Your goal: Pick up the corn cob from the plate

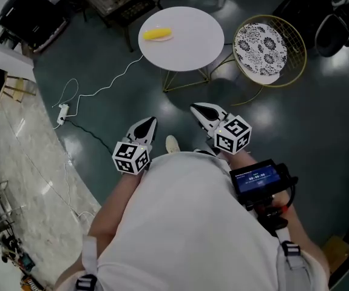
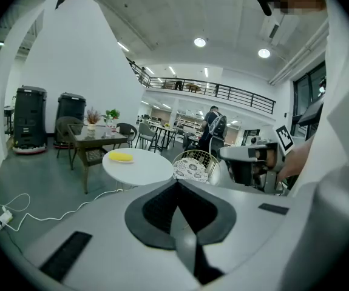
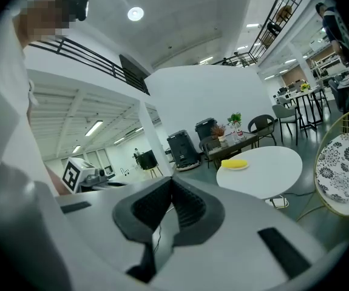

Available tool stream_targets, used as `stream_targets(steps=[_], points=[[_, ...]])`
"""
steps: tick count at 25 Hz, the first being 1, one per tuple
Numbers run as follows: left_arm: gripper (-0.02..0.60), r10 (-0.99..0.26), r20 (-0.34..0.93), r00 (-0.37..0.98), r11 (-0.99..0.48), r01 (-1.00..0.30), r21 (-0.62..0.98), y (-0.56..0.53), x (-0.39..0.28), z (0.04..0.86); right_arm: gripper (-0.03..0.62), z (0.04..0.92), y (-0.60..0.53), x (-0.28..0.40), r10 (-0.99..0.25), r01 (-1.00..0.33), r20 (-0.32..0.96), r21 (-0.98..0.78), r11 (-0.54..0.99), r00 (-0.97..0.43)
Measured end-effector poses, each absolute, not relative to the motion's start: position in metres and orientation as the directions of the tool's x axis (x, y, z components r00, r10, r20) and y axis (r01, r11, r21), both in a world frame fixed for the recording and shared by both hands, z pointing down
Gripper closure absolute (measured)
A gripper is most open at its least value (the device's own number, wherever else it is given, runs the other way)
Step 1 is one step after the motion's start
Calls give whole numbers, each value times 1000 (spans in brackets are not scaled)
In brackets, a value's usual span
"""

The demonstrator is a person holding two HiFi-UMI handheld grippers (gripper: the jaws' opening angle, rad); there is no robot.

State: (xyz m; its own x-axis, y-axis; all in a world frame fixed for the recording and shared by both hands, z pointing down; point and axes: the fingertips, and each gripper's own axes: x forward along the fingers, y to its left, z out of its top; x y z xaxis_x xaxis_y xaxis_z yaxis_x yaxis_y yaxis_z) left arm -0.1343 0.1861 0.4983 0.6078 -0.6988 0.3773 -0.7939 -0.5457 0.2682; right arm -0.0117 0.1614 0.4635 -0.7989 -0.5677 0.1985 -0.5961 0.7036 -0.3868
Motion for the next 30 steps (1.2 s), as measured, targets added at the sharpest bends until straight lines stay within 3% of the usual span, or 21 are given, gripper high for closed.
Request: stream_targets(steps=[30], points=[[574, -717, 380, 584, -516, -812, 274, 196, -145, 490, 586, 461, 161, -19, -546, -580, 208, -402, 709, -812]])
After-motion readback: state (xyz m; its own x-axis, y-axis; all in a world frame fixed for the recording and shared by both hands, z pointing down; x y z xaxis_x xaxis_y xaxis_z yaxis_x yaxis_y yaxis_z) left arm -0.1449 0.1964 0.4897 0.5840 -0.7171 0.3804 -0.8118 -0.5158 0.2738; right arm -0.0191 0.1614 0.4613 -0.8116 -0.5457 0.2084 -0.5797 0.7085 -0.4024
